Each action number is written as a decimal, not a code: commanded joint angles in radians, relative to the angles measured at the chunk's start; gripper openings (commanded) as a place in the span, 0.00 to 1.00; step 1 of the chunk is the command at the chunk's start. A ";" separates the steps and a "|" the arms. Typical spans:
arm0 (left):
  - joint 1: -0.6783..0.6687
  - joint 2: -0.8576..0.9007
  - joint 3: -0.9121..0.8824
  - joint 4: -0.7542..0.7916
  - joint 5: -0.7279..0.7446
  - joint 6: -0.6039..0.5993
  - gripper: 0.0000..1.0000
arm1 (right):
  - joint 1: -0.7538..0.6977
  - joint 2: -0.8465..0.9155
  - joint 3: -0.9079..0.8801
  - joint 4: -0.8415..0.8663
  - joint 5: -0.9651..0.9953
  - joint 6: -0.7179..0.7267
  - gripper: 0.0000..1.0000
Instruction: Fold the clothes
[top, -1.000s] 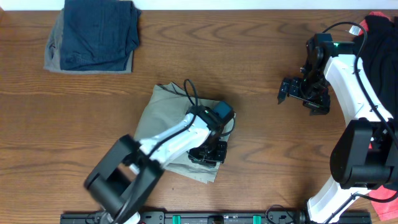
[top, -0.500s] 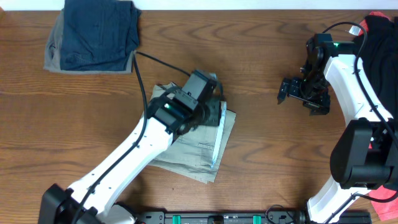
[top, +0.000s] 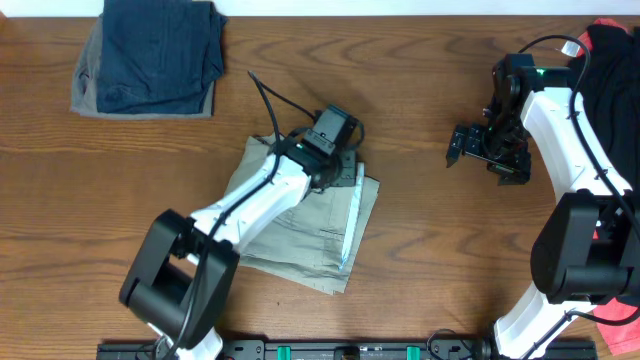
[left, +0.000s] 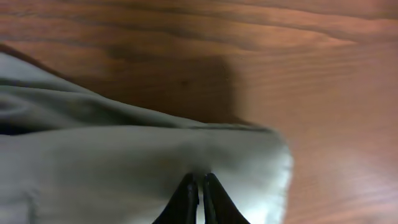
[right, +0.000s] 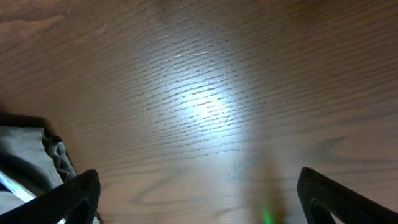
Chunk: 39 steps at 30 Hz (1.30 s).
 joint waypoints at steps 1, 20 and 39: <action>0.029 0.028 -0.008 0.002 -0.015 0.016 0.08 | 0.001 -0.002 0.013 0.000 0.010 -0.011 0.99; -0.074 0.108 -0.008 0.069 0.048 -0.205 0.08 | 0.001 -0.002 0.013 0.000 0.010 -0.011 0.99; -0.129 0.224 0.000 0.055 0.048 -0.160 0.16 | 0.001 -0.002 0.013 0.000 0.010 -0.011 0.99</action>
